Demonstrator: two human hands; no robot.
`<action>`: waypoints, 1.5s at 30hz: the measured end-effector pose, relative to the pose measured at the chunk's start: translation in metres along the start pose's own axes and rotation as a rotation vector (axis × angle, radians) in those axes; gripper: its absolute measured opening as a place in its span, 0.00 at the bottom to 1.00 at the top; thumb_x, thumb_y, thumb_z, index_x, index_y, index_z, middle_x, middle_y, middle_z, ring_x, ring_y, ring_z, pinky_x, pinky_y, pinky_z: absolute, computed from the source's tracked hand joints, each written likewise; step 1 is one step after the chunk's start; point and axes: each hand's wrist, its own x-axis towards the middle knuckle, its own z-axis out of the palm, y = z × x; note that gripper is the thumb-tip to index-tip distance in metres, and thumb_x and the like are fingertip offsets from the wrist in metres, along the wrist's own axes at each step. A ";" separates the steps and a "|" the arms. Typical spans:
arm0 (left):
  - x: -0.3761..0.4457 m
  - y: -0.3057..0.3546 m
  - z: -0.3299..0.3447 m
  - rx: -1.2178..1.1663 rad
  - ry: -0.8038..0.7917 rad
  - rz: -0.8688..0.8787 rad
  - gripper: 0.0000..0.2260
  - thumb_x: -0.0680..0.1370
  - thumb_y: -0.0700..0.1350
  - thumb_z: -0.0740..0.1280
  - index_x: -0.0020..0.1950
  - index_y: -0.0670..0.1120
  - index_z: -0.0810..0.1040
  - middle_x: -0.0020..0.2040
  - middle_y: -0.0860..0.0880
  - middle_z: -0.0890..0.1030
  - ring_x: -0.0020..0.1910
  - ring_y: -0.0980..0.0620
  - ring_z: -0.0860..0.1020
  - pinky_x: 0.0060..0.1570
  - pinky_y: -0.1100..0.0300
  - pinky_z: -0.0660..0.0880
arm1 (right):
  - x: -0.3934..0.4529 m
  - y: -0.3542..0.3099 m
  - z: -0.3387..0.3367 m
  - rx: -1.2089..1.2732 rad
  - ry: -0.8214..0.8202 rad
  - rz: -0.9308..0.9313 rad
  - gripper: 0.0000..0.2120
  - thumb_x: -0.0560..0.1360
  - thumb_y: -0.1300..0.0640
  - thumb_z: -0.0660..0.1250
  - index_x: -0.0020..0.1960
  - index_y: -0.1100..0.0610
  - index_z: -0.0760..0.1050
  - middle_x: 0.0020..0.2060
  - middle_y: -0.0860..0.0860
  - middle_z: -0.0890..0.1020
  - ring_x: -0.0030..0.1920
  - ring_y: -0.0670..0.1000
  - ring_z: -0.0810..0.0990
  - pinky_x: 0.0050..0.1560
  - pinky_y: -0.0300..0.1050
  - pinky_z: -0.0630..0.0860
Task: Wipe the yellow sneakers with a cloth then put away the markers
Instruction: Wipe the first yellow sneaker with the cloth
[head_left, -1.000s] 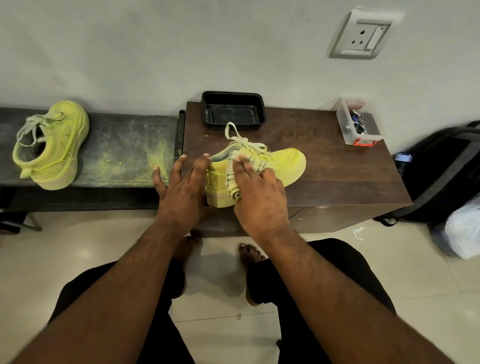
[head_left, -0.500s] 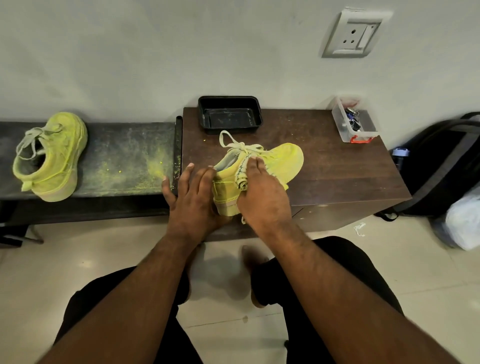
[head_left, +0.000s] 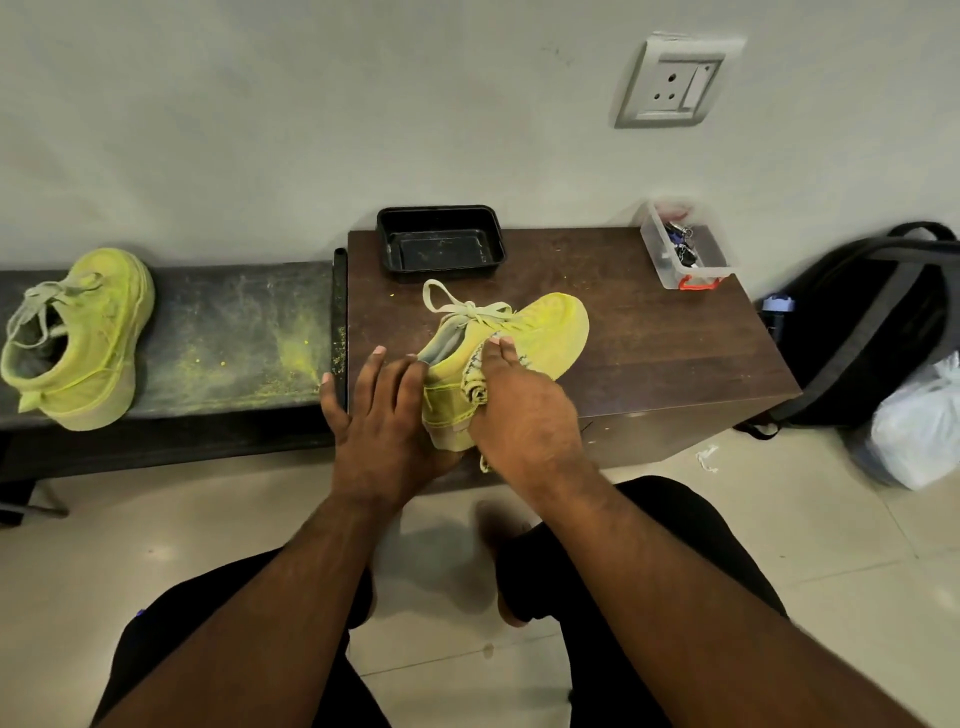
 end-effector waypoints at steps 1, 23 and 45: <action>-0.001 0.001 0.000 0.009 0.000 0.003 0.45 0.57 0.67 0.73 0.68 0.48 0.63 0.68 0.48 0.70 0.74 0.46 0.59 0.68 0.34 0.46 | 0.006 0.004 -0.003 0.008 0.031 0.019 0.32 0.75 0.60 0.60 0.77 0.57 0.51 0.76 0.51 0.58 0.61 0.58 0.75 0.55 0.50 0.74; 0.006 -0.001 0.002 -0.005 -0.019 -0.058 0.42 0.60 0.67 0.62 0.68 0.46 0.65 0.66 0.46 0.71 0.73 0.42 0.60 0.67 0.32 0.47 | 0.002 -0.010 0.008 -0.255 0.078 -0.105 0.36 0.76 0.57 0.63 0.77 0.62 0.47 0.76 0.58 0.55 0.68 0.58 0.65 0.55 0.53 0.73; 0.012 -0.005 0.000 -0.002 -0.079 -0.100 0.47 0.59 0.67 0.73 0.72 0.50 0.61 0.70 0.51 0.67 0.75 0.47 0.53 0.69 0.37 0.41 | 0.018 0.008 0.004 -0.174 0.134 -0.025 0.34 0.75 0.60 0.60 0.77 0.56 0.51 0.76 0.49 0.58 0.64 0.57 0.67 0.58 0.54 0.71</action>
